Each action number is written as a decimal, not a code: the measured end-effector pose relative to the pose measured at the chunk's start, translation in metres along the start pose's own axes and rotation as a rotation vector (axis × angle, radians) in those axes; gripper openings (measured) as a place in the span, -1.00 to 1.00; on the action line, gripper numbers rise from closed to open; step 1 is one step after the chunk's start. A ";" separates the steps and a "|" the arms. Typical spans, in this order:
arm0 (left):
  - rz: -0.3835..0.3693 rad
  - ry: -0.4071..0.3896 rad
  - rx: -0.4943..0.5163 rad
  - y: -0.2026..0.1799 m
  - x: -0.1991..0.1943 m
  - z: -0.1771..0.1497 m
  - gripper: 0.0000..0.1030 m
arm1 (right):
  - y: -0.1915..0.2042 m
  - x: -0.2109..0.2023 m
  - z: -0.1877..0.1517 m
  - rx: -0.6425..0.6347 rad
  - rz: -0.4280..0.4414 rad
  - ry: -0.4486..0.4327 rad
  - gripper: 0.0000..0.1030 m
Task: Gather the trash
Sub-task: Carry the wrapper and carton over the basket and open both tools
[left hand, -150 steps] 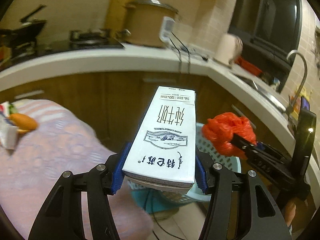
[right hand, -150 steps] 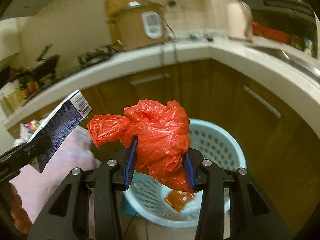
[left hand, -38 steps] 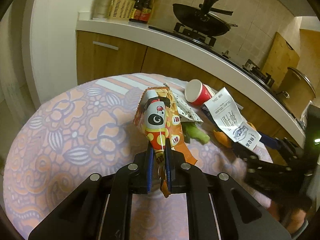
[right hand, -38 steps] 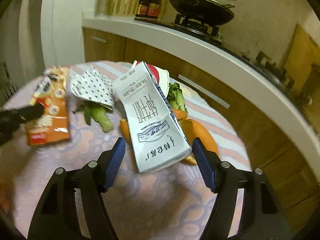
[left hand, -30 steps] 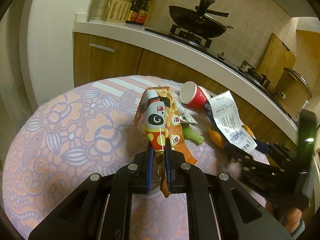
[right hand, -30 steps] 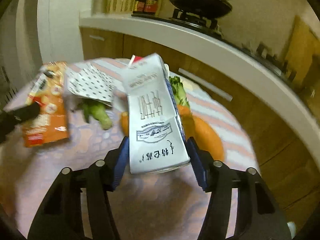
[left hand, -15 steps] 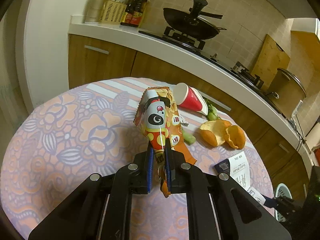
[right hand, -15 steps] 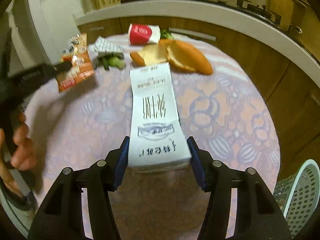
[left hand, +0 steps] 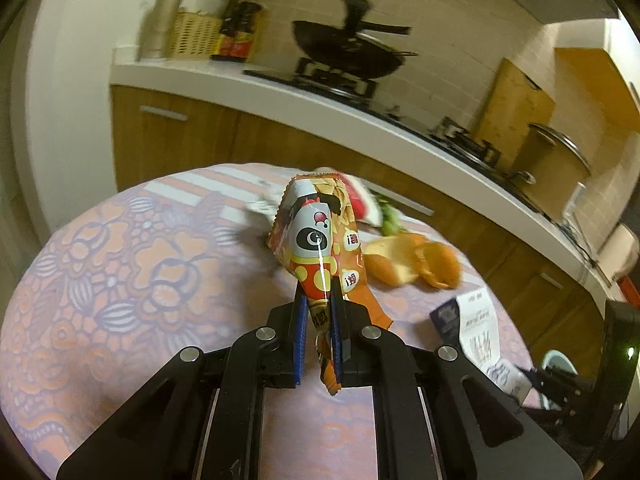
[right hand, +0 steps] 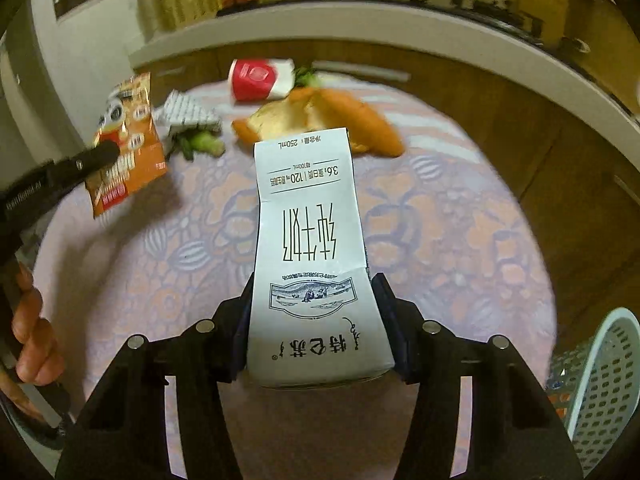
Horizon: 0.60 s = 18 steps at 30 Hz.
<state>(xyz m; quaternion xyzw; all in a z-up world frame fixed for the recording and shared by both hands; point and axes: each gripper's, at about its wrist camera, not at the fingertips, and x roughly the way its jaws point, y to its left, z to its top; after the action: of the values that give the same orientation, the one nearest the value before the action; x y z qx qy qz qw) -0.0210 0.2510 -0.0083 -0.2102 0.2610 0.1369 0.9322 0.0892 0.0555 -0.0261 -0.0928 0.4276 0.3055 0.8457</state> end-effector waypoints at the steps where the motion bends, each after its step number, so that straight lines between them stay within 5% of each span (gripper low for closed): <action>1: -0.016 0.000 0.006 -0.006 -0.003 -0.001 -0.84 | -0.006 -0.009 -0.001 0.011 -0.004 -0.019 0.00; 15: -0.275 0.067 0.169 -0.150 -0.017 -0.024 -0.84 | -0.122 -0.127 -0.035 0.185 -0.214 -0.220 0.00; 18: -0.269 0.066 0.244 -0.191 -0.014 -0.035 -0.84 | -0.150 -0.146 -0.050 0.220 -0.293 -0.234 0.00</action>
<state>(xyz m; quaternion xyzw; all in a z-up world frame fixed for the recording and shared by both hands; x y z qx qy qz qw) 0.0219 0.0658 0.0333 -0.1328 0.2759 -0.0286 0.9515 0.0798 -0.1482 0.0415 -0.0249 0.3393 0.1396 0.9300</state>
